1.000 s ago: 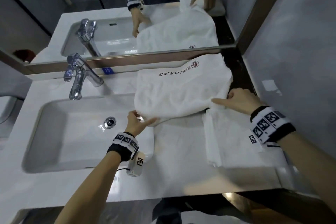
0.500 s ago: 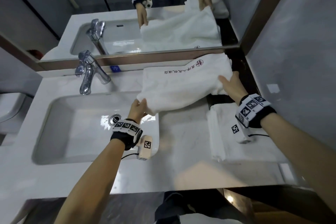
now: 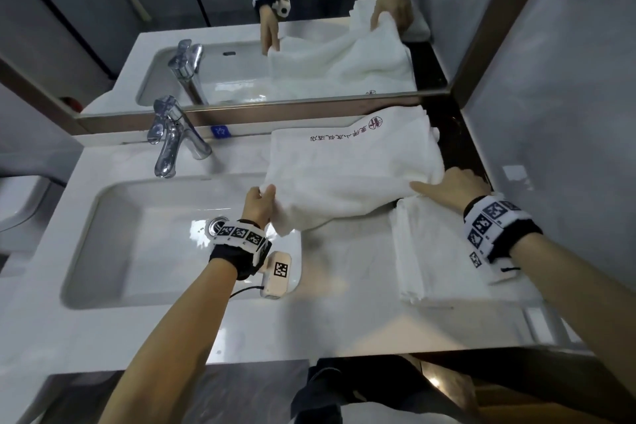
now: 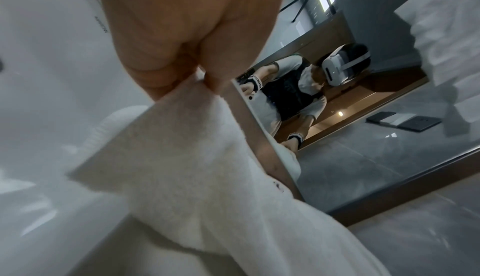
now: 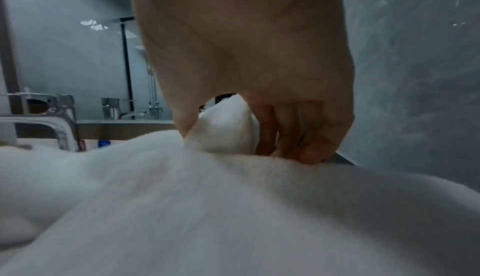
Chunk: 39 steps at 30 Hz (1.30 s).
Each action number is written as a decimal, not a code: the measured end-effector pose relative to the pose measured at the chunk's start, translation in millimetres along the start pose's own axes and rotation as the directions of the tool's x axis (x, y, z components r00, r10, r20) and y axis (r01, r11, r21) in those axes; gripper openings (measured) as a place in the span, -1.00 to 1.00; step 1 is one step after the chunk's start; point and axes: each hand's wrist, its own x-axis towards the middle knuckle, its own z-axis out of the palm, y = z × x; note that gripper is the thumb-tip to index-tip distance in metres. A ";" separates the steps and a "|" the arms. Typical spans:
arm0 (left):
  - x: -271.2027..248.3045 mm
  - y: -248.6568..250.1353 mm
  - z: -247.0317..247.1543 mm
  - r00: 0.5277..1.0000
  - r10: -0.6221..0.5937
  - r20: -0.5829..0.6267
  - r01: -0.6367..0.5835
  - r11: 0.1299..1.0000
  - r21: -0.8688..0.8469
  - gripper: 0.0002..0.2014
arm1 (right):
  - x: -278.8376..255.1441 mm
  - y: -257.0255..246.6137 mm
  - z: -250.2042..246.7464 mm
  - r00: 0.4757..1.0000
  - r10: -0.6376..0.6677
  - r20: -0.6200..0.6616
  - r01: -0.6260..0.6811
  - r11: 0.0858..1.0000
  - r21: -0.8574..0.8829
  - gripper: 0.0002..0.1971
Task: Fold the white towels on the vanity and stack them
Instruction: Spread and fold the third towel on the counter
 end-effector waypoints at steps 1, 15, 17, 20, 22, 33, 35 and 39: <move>-1.7 -7.0 1.1 1.000 -0.017 0.011 0.017 1.000 0.013 -0.76 | -3.2 -0.6 4.2 1.000 -0.004 -0.016 0.004 1.000 -0.013 -0.20; -24.0 -27.0 -12.5 0.976 0.096 0.196 -0.145 0.956 0.254 -0.67 | 0.5 -5.8 14.3 0.970 0.049 -0.240 0.122 0.752 0.647 -0.65; -18.9 -1.2 -21.7 0.980 0.164 0.112 -0.181 0.969 0.166 -0.64 | 8.7 -7.4 0.6 0.971 0.072 -0.228 0.139 0.606 0.783 -0.63; -12.9 35.9 -38.1 0.990 0.143 0.016 -0.144 0.987 0.077 -0.43 | 15.5 -7.8 -28.7 0.974 0.053 -0.221 0.164 0.512 0.844 -0.60; -12.9 53.9 -47.1 0.988 0.154 0.018 -0.154 0.988 0.012 -0.48 | 16.2 -4.3 -49.3 0.974 0.019 -0.224 0.179 0.538 0.824 -0.56; -38.2 48.0 -65.7 0.969 -0.100 0.226 0.054 0.977 0.205 -0.78 | -12.3 44.3 -77.9 0.971 -0.159 -0.180 0.235 0.784 0.575 -0.67; -37.4 30.4 -61.5 0.941 -0.219 0.257 0.083 0.887 0.453 -0.81 | -14.7 55.7 -62.3 0.989 -0.149 -0.023 0.143 0.879 0.455 -0.72; -30.4 -6.8 -47.1 0.849 -0.456 0.266 0.115 0.652 0.750 -0.62 | -16.6 72.5 -37.1 0.977 -0.020 0.210 -0.015 0.987 0.161 -0.70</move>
